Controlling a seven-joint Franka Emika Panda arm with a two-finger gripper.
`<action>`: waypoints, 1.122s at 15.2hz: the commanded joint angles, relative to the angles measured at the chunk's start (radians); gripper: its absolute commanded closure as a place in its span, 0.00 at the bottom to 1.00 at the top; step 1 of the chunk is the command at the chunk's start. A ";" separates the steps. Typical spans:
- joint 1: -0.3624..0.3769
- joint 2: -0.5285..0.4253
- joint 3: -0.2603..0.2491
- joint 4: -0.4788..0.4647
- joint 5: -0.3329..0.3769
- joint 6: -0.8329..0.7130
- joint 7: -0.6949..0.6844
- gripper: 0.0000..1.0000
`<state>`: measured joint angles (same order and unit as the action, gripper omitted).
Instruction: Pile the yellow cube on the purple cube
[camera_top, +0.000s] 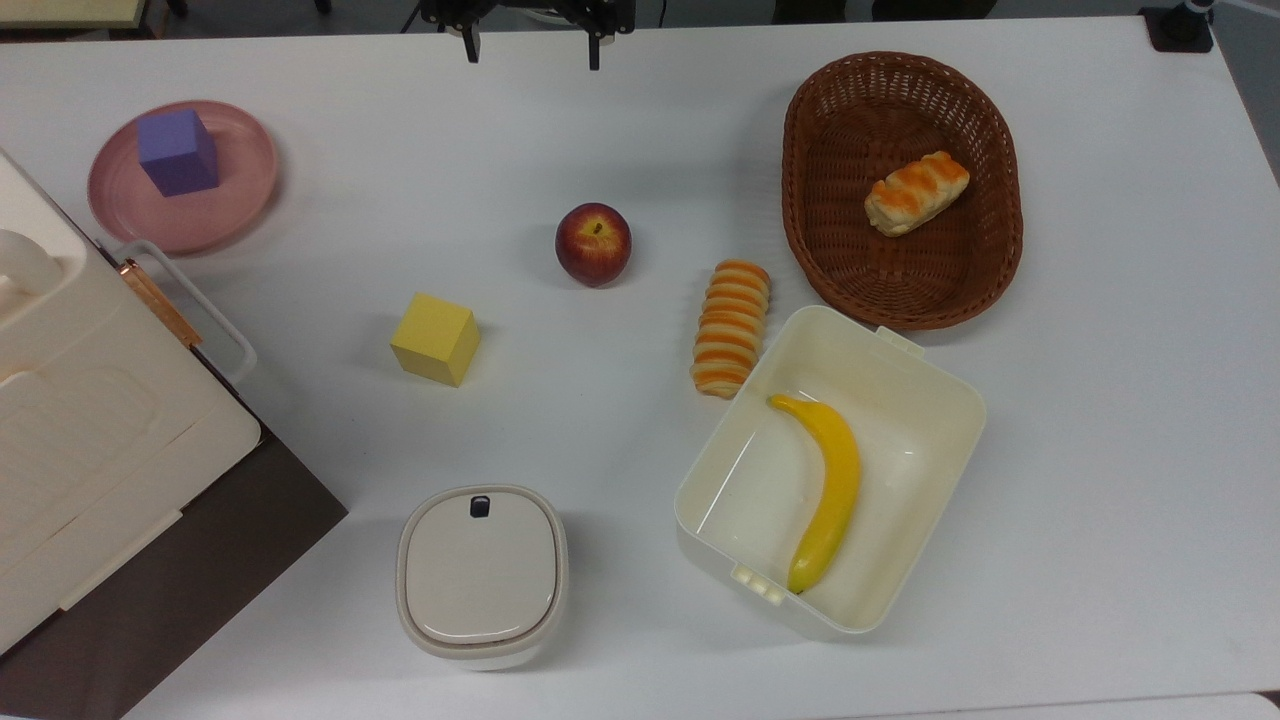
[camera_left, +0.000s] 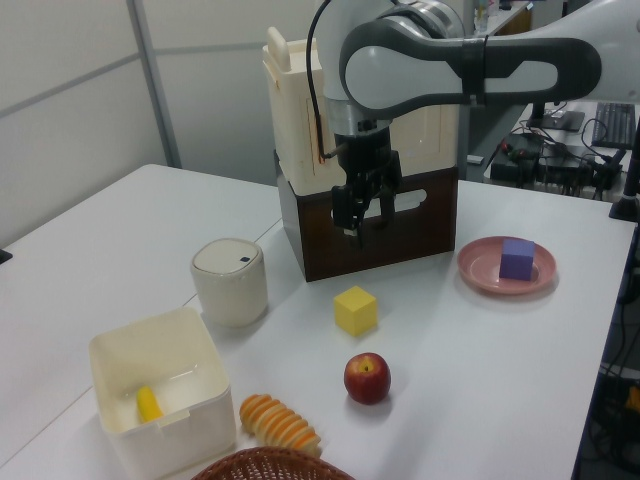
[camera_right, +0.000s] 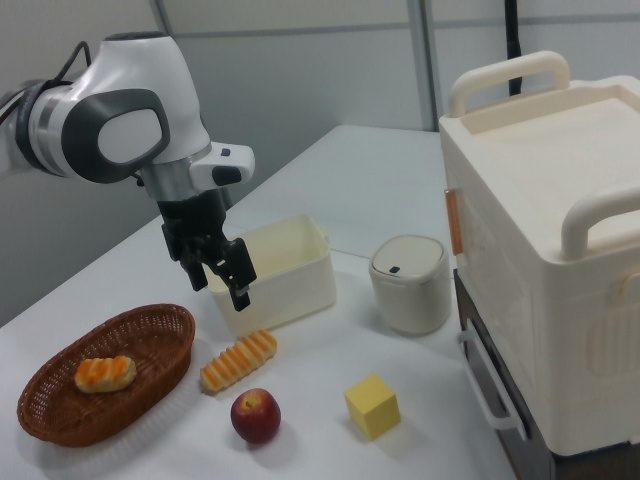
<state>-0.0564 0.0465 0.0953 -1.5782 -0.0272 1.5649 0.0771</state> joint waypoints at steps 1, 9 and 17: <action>0.003 -0.008 -0.008 -0.002 0.016 -0.008 0.000 0.00; 0.003 -0.005 -0.008 0.001 0.007 -0.023 0.007 0.00; -0.040 0.064 -0.034 0.006 0.013 -0.028 0.012 0.00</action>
<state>-0.1016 0.0783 0.0681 -1.5798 -0.0265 1.5479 0.0836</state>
